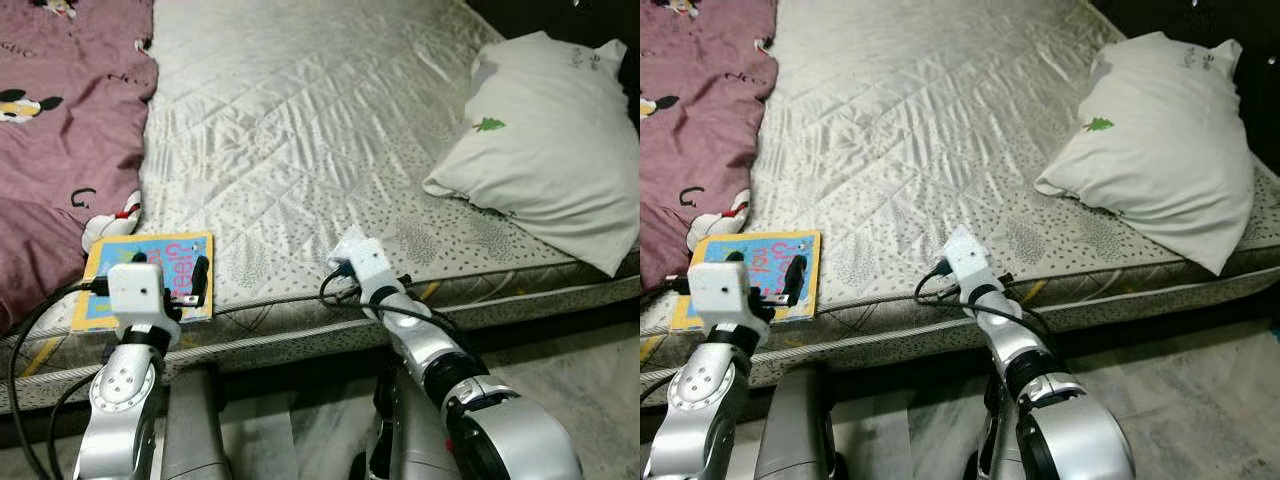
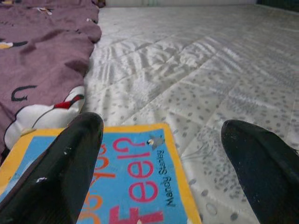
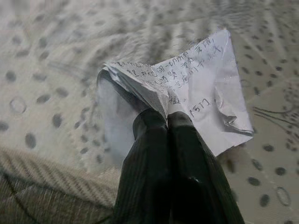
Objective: Clean up the room
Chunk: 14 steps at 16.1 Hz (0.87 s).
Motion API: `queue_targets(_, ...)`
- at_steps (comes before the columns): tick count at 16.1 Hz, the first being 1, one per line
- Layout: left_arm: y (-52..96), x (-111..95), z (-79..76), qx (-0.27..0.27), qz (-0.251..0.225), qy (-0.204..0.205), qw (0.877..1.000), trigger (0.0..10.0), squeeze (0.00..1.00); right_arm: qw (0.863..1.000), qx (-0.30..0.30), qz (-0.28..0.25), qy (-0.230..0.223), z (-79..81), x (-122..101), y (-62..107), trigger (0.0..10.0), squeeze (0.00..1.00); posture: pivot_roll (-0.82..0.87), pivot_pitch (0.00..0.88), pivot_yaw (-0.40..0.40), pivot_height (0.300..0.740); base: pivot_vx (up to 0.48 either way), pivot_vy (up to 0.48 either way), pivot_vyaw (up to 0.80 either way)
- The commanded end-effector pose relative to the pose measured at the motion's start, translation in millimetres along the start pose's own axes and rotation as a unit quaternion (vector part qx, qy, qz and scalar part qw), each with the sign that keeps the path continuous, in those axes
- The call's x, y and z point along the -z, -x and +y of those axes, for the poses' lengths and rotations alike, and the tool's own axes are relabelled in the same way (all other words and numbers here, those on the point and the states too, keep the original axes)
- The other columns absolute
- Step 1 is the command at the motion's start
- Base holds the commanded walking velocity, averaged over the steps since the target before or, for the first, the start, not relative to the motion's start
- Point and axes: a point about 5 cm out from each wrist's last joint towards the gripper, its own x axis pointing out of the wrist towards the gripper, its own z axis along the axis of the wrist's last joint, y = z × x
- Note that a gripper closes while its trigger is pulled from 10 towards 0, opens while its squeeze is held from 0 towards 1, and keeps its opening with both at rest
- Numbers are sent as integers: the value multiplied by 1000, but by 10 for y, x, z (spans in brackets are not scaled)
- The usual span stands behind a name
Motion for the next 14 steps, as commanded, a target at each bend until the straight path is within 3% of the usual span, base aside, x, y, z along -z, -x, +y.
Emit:
queue_targets(1,-27,22,-20,4,2,3,1000,10000,0,999,13,-4,-42,-106,-59,-13,0,0,65,34,-64,512,0,0,0)
queue_targets(3,-87,9,3,-4,-7,0,1000,10000,0,993,32,-44,-104,-252,-151,2,0,0,45,17,-56,512,0,0,0)
queue_targets(6,-179,16,-26,0,-13,2,1000,10000,0,984,44,-90,-146,-402,-197,62,0,0,14,0,-50,512,0,0,0)
queue_targets(9,-326,33,154,-93,-14,-14,996,10000,0,972,69,-139,-176,-550,-142,248,0,0,-30,0,-28,512,0,0,0)
queue_targets(12,-392,1,156,-81,-26,1,996,10000,0,964,81,-180,-178,-600,-174,390,0,0,-43,0,-7,512,0,0,0)
queue_targets(13,-411,-31,134,-73,-33,0,997,10000,0,960,90,-197,-179,-638,-216,435,2118,0,-43,0,-5,512,0,0,0)
queue_targets(14,-436,-55,117,-67,-40,-1,997,10000,0,957,95,-209,-178,-661,-259,461,8706,0,-39,0,-5,512,0,0,0)
